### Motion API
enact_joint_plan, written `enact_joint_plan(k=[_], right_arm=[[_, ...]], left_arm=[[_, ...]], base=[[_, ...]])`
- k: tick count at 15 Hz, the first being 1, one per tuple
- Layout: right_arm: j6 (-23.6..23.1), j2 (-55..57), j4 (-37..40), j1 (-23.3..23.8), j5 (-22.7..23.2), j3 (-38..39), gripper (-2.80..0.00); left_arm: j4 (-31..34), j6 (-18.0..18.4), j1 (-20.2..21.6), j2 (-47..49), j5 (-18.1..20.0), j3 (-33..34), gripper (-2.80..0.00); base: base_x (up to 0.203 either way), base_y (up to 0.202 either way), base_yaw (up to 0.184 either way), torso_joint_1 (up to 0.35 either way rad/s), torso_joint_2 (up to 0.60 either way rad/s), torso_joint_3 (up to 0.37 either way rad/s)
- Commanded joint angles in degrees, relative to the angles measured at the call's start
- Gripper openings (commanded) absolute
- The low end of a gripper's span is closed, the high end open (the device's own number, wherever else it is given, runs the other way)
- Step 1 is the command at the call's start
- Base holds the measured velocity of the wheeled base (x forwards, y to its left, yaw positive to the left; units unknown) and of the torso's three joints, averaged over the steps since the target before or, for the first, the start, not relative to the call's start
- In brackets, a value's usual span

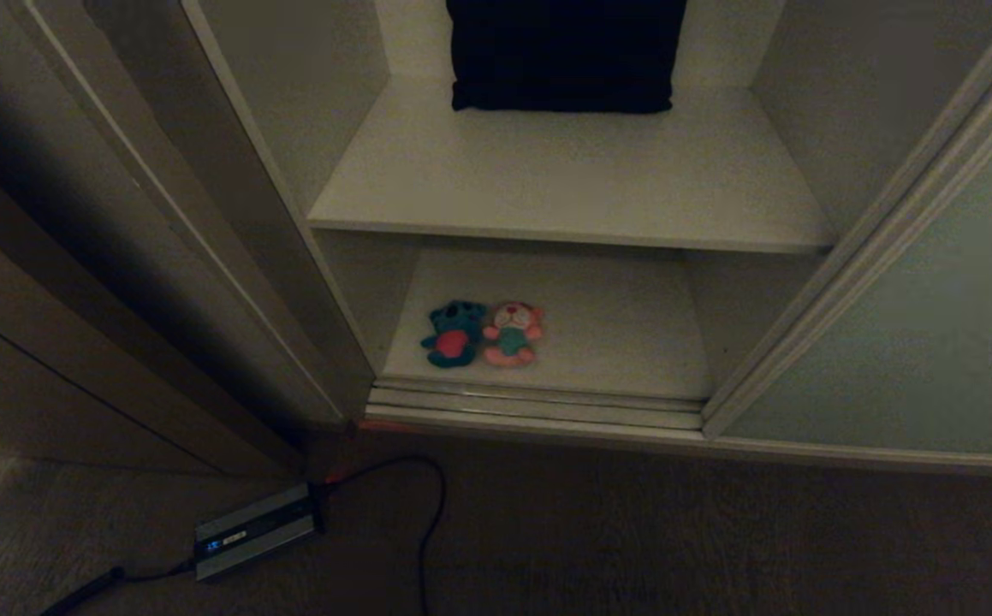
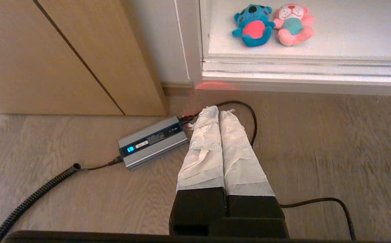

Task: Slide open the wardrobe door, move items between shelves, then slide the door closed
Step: Close the door

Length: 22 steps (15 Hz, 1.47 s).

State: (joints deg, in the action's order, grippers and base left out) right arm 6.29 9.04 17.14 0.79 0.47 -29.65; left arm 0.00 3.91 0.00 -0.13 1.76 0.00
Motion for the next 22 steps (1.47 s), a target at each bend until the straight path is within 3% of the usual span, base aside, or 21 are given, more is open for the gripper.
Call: enact_joint_plan(k=[1, 8, 11, 13, 16, 20, 22], right_arm=[[1.2, 10.5, 8.3, 0.0, -0.6, -12.3, -2.80], [5.4, 37.3, 15.3, -0.5, -12.5, -39.8, -2.80], [9.6, 42.9, 23.9, -1.6, -12.5, -50.8, -2.80], [13.2, 46.1, 30.8, -0.7, -6.1, -59.0, -2.80], [15.4, 50.2, 35.5, 8.7, 11.6, -64.5, -2.80], [15.7, 55.7, 31.5, 19.0, 29.6, -65.2, -2.80], [15.8, 57.9, 27.8, 21.6, 32.5, -65.0, -2.80]], left_arm=[[0.0, 0.0, 0.0, 0.2, 0.0, 0.0, -2.80], [0.0, 0.0, 0.0, 0.2, 0.0, 0.0, -2.80], [0.0, 0.0, 0.0, 0.2, 0.0, 0.0, -2.80], [0.0, 0.0, 0.0, 0.2, 0.0, 0.0, -2.80], [0.0, 0.0, 0.0, 0.2, 0.0, 0.0, -2.80], [0.0, 0.0, 0.0, 0.2, 0.0, 0.0, -2.80], [0.0, 0.0, 0.0, 0.2, 0.0, 0.0, -2.80]], base=[[0.000, 0.000, 0.000, 0.000, 0.00, 0.000], [0.000, 0.000, 0.000, 0.000, 0.00, 0.000], [0.000, 0.000, 0.000, 0.000, 0.00, 0.000], [0.000, 0.000, 0.000, 0.000, 0.00, 0.000], [0.000, 0.000, 0.000, 0.000, 0.00, 0.000], [0.000, 0.000, 0.000, 0.000, 0.00, 0.000], [0.000, 0.000, 0.000, 0.000, 0.00, 0.000]])
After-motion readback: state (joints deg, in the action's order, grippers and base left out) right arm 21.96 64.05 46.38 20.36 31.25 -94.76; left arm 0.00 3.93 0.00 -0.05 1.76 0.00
